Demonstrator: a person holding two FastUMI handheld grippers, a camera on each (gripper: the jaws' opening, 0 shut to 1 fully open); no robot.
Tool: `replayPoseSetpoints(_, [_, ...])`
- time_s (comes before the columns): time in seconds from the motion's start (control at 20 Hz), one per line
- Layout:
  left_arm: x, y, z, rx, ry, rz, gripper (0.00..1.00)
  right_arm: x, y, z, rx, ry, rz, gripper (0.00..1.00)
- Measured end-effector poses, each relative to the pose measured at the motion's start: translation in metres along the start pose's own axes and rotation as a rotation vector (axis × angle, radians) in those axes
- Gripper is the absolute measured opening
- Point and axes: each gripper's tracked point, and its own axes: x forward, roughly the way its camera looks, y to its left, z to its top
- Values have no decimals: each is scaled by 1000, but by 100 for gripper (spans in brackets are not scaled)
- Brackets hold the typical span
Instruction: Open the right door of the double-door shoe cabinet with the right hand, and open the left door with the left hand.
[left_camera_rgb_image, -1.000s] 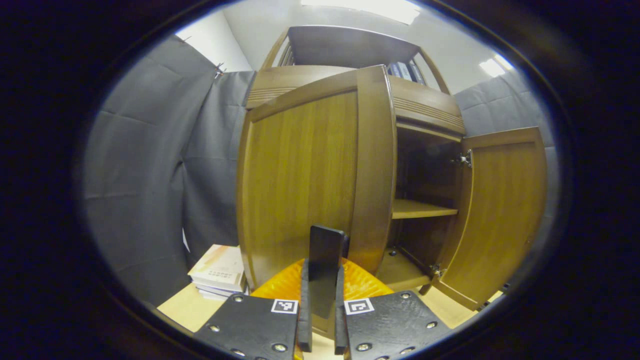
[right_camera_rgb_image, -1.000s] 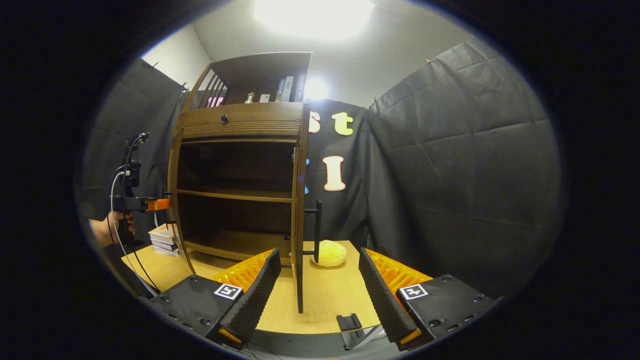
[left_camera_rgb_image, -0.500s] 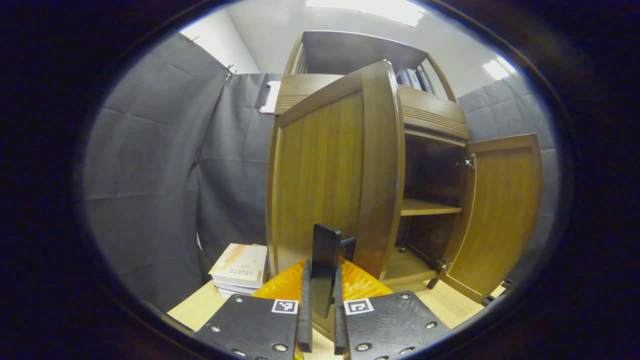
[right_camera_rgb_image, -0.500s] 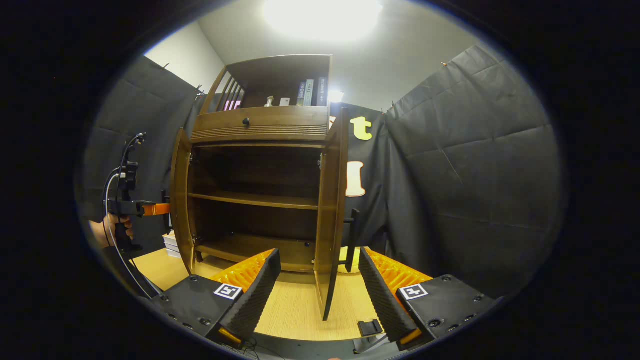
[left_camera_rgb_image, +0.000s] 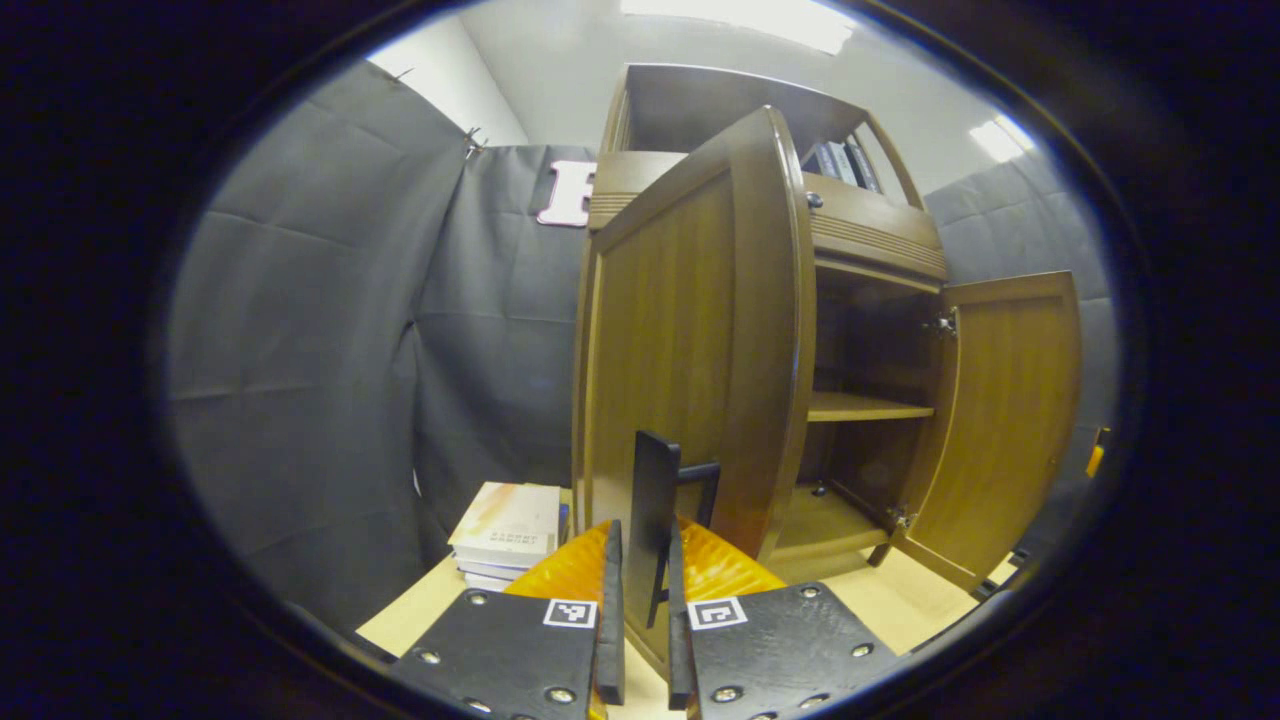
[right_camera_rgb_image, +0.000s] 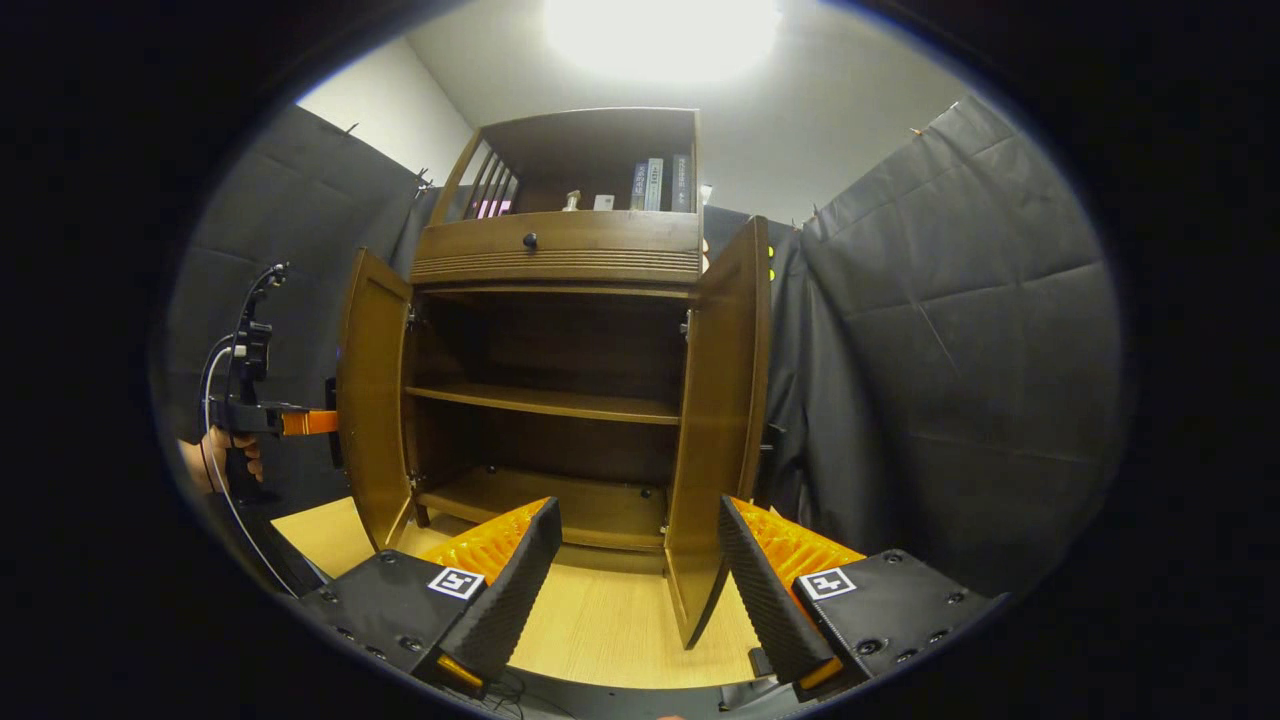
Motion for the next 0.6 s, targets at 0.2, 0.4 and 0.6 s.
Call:
replayPoseSetpoints(0.2, [-2, 22, -1, -12, 0, 28, 17, 5, 14, 1, -5, 0, 12, 98])
replayPoseSetpoints(0.4, [-7, 43, 1, -11, -12, 74, 10, 12, 28, 2, 3, 6, 27, 98])
replayPoseSetpoints(0.6, [-7, 47, 2, -11, -19, 84, 10, 22, 43, 5, 9, 7, 44, 98])
